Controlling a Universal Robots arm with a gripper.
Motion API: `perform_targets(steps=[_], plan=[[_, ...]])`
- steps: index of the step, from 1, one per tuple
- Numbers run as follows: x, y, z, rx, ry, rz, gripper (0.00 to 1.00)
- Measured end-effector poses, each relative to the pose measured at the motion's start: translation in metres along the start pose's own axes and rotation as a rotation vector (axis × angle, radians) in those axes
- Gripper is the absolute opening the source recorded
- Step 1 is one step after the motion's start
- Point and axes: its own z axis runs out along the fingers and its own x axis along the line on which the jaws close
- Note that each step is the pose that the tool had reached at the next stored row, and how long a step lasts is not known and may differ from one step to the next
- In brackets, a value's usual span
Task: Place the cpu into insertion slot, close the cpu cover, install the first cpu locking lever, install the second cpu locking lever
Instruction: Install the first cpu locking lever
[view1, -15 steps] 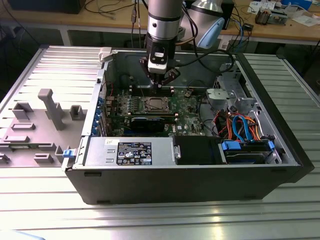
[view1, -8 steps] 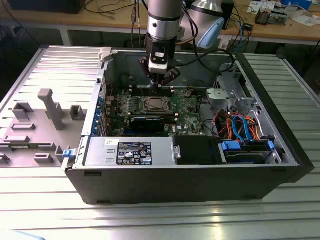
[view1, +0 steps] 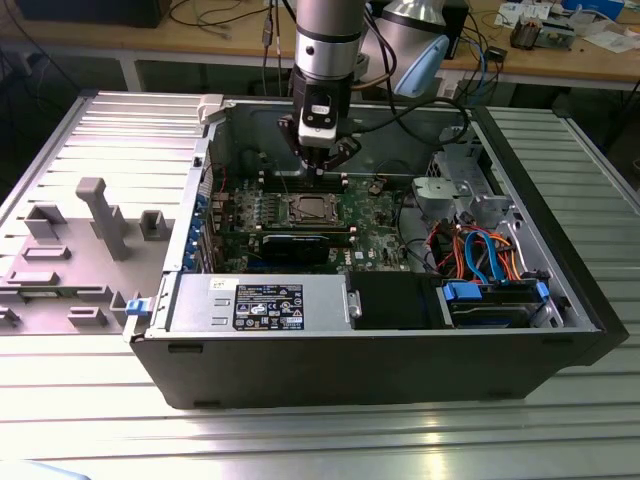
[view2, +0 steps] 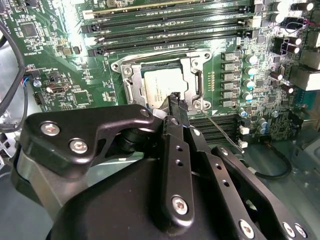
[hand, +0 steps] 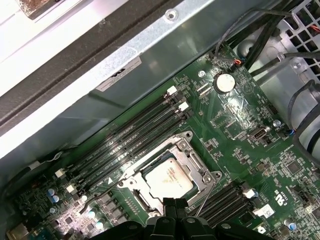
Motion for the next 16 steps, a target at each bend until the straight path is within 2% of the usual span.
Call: perform_targets(steps=[16], plan=[[0.0, 0.0, 0.0, 0.0, -0.0011, -0.031, 0.11]])
